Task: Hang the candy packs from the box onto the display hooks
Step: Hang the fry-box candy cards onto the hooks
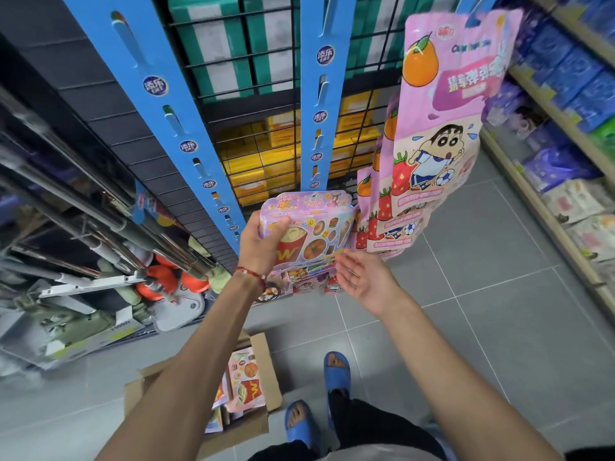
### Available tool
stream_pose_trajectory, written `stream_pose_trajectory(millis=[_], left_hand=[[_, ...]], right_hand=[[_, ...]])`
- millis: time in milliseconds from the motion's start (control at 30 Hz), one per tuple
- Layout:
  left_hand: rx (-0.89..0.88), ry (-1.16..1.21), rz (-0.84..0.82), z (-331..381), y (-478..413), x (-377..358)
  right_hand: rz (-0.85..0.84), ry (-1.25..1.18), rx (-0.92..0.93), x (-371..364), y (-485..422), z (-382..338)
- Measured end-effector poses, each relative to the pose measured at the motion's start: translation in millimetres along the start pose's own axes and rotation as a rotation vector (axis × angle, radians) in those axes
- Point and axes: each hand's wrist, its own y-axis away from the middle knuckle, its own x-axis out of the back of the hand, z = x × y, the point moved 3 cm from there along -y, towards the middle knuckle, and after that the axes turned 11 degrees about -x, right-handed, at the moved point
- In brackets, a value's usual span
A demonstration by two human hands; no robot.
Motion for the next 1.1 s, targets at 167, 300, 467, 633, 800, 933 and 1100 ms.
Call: stream_pose_trajectory(millis=[167,300,467,633,800,933,1100], left_hand=[[0.018,-0.003,0.015,-4,-1,0],[0.054,0.0,0.034,-8,-1,-1],[0.085,0.001,0.056,-11,-2,-2],[0.131,0.018,0.09,-17,-2,-6],[0.17,0.027,0.145,-30,2,-9],[0.193,0.021,0.19,-34,1,-12],[0.143,-0.055,0.214,-35,10,-7]], right_hand=[[-0.009,0.005,0.002,-1,3,-1],[-0.016,0.006,0.007,1,5,-1],[-0.031,0.019,0.004,3,5,0],[-0.046,0.046,-0.003,2,2,-1],[-0.077,0.08,-0.006,2,0,-5],[-0.082,0.123,-0.03,2,-5,-3],[-0.106,0.2,-0.071,2,-12,6]])
